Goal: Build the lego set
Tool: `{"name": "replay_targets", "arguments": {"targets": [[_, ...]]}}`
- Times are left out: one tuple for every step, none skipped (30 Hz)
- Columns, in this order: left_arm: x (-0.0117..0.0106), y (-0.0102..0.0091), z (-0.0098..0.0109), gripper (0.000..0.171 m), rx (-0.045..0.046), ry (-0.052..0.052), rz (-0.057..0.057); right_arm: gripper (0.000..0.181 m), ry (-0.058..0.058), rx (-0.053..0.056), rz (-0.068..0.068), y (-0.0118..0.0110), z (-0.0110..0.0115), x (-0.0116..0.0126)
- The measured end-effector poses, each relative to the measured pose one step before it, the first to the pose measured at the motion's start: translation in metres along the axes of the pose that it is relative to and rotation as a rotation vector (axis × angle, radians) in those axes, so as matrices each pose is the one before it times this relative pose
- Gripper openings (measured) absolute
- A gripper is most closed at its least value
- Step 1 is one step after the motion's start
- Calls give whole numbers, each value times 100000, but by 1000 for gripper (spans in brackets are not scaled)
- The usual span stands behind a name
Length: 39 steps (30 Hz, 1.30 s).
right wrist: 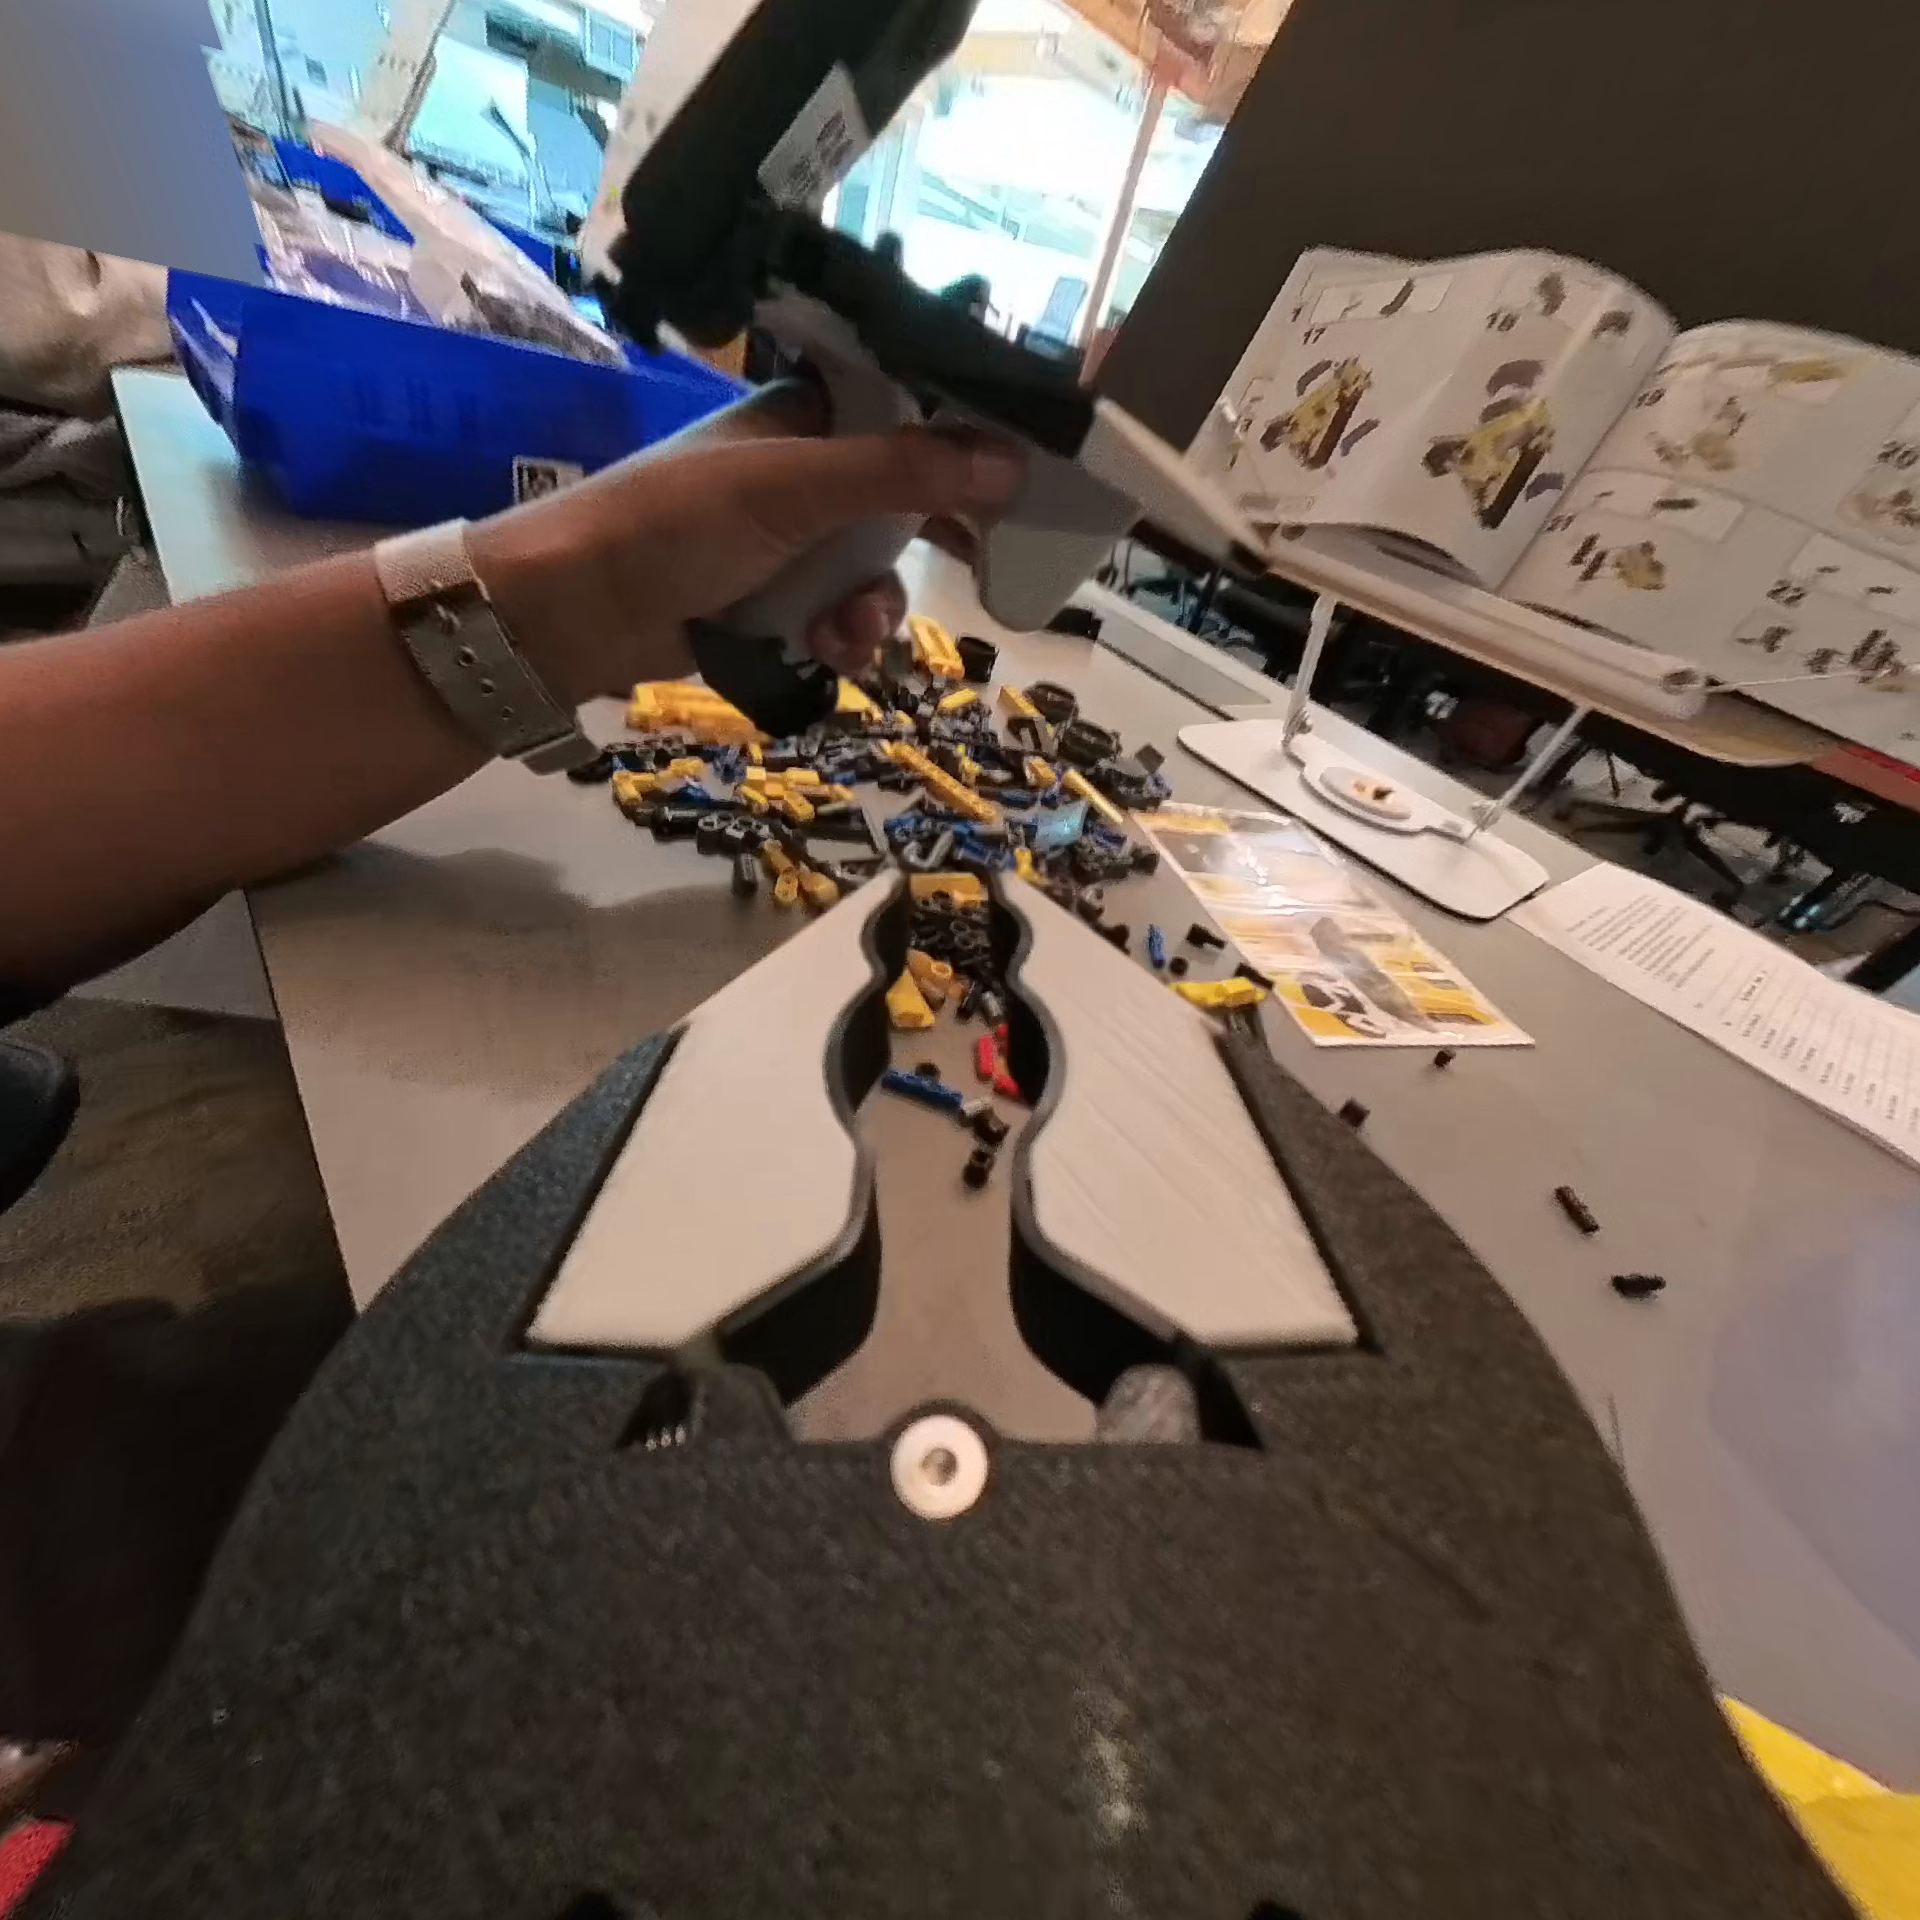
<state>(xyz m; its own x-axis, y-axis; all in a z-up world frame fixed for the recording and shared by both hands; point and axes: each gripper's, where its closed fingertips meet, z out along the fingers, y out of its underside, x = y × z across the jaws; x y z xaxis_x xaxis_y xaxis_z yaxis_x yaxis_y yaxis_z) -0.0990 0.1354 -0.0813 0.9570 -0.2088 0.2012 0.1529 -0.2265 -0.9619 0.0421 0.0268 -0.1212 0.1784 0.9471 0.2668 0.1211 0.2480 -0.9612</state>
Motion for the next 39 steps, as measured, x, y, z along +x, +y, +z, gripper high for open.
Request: {"name": "replay_targets", "arguments": {"targets": [[1732, 167, 580, 56, 21, 5719, -704, 14, -609, -2884, -150, 398, 299, -98], [1512, 480, 652, 56, -2177, 4549, 566, 14, -383, -3054, -277, 409, 303, -79], [1102, 593, 607, 56, -3084, 2397, 1864, 14, 55, -2310, -704, 297, 233, -55], [853, 532, 485, 56, -2781, 1462, 3143, 15, 714, -1155, -1072, 148, 110, -13], [609, 414, 317, 56, -2779, 828, 3821, 15, 1280, -177, -1169, 17, 4, 78], [196, 294, 92, 56, -2602, -774, 3813, 14, 1926, 411, -1048, -33, -67, 209], [-162, 38, -114, 56, -924, -2167, 3179, 14, 2296, 669, -634, -62, -116, 324], [-181, -181, -268, 56, 686, -1460, 1557, 14, 1690, 849, -35, -80, -129, 305], [40, -358, -337, 56, 2243, 497, -145, 14, 1147, 838, 454, -83, -126, 252], [243, -381, -327, 56, 2967, 2288, -1645, 14, 1275, 635, 525, -54, -114, 281], [440, -257, -302, 56, 2895, 3530, -2808, 14, 1168, 641, 188, -69, -123, 222], [636, 22, -288, 56, 2029, 4641, -3541, 14, 799, 839, -174, -105, -112, 113], [787, 277, -338, 56, 700, 4901, -3647, 14, 567, 912, -531, -117, -115, 43], [780, 338, -413, 56, 629, 3937, -2075, 14, 588, 777, -896, -114, -93, 10], [707, 290, -530, 56, 912, 2629, -1162, 14, 867, 508, -1171, -79, -65, 18], [709, 229, -625, 56, 682, 2042, -489, 14, 1198, 258, -1321, -47, -50, 52], [620, 308, -703, 56, -245, 1075, 756, 14, 1558, 45, -1380, -14, -26, 101], [448, 331, -773, 56, -840, -93, 1664, 14, 1899, -155, -1329, 14, -19, 157], [328, 297, -811, 56, -1062, -380, 1445, 14, 2103, -390, -1160, 51, 12, 195], [295, 184, -863, 56, -703, 268, 930, 14, 2197, -748, -932, 93, 51, 233], [160, 39, -921, 56, -138, 345, 124, 14, 2357, -1154, -624, 160, 88, 287], [19, -136, -999, 56, 425, 293, -806, 14, 2747, -1507, -233, 219, 129, 389], [-58, -315, -1076, 56, 879, 290, -1213, 14, 3466, -1717, 471, 244, 201, 554], [-144, -431, -1129, 56, 978, 24, -1406, 14, 4684, -1401, 2141, 120, 300, 717], [-141, -525, -1161, 56, 858, -49, -1231, 14, 5884, -1376, 4400, -90, 401, 797], [-44, -585, -1190, 56, 827, 230, -472, 15, 5692, -2208, 6057, -280, 446, 613], [49, -680, -1235, 56, 1159, 71, 594, 16, 3288, -1914, 6720, -573, 462, 48], [-56, -765, -1257, 56, 1540, -1205, 1356, 23, -95, -318, 6848, -905, 481, -588], [-218, -708, -1202, 56, 1378, -2377, 1782, 29, -2540, 768, 6631, -1102, 512, -1046], [-285, -511, -1113, 56, 627, -2635, 1771, 30, -3583, 1412, 5957, -1178, 555, -1252], [-262, -355, -1030, 56, 541, -2200, 1495, 30, -3942, 2030, 5000, -1234, 588, -1349], [-211, -287, -950, 56, 770, -1586, 689, 32, -4032, 2258, 4096, -1238, 612, -1367], [-133, -222, -864, 56, 768, -828, -314, 33, -3987, 2092, 3410, -1216, 631, -1371], [-36, -203, -811, 56, 795, -50, -870, 36, -4023, 1705, 2802, -1123, 647, -1402], [-23, -147, -734, 56, 581, 191, -705, 38, -4031, 1187, 2113, -1014, 641, -1419], [-138, -83, -690, 56, 117, -324, -192, 39, -3836, 866, 1312, -883, 624, -1430], [-351, -13, -632, 56, -259, -1315, 280, 40, -3366, 1008, 477, -828, 597, -1396], [-527, -17, -591, 56, -236, -1968, 587, 40, -2798, 1306, -306, -772, 580, -1349], [-675, -6, -544, 56, -138, -2357, 460, 40, -2438, 1357, -894, -690, 580, -1305]]}}
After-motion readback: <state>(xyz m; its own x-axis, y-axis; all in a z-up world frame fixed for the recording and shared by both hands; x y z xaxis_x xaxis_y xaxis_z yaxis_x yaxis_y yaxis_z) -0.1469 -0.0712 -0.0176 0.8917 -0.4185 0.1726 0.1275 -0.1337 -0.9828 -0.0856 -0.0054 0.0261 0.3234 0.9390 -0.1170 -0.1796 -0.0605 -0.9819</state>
